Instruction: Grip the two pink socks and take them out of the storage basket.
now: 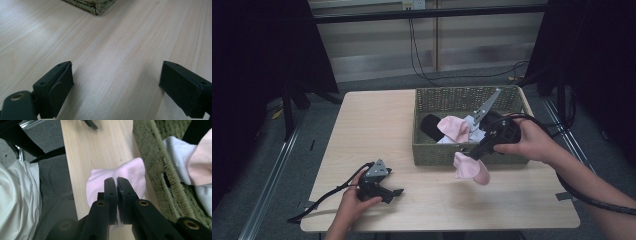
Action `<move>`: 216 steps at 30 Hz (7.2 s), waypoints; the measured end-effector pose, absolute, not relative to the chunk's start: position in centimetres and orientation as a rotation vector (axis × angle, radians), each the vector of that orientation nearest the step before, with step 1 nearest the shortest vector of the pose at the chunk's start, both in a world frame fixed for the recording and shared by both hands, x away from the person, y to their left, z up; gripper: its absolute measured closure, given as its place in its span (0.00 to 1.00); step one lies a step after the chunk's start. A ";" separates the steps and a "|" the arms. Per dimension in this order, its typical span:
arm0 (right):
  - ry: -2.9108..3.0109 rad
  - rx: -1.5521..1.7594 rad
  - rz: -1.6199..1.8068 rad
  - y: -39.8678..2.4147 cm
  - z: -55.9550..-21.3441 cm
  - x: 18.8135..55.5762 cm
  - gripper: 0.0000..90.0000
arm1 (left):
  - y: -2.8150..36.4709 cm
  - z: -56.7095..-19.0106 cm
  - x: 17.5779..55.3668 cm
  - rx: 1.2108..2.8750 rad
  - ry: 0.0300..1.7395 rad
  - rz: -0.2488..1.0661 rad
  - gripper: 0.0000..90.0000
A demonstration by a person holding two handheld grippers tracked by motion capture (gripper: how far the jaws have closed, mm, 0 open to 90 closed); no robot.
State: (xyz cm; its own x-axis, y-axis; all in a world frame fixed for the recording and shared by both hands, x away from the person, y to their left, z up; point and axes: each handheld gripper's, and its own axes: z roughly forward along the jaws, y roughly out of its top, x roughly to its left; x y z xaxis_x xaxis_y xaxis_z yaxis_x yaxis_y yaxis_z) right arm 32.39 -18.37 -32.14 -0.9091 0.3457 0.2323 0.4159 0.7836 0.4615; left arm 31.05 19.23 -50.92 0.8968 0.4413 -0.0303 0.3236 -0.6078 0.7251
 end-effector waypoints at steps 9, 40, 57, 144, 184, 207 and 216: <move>-2.836 -0.601 -0.751 -17.9 -34.3 32.4 0.94 | 19.3 -50.9 31.1 2.279 0.540 0.195 0.12; -2.918 -0.994 -0.826 -19.5 -34.8 39.8 0.52 | 19.2 -50.9 31.1 2.273 0.543 0.193 0.12; -2.878 -1.230 -0.747 -19.6 -39.8 46.0 0.44 | 19.2 -50.9 31.1 2.276 0.541 0.192 0.12; -2.919 -0.861 -0.769 -20.8 -26.5 38.1 0.95 | 19.2 -50.9 31.0 2.279 0.539 0.190 0.12; -2.880 -0.586 -0.757 -17.0 -30.0 32.5 0.94 | 19.2 -50.9 31.0 2.274 0.542 0.191 0.12; -2.824 -0.585 -0.783 -16.0 -34.5 31.7 0.64 | 19.2 -50.9 31.0 2.281 0.539 0.190 0.12; -2.831 -0.618 -0.827 -17.3 -35.1 31.3 0.53 | 19.2 -50.9 31.0 2.281 0.539 0.189 0.12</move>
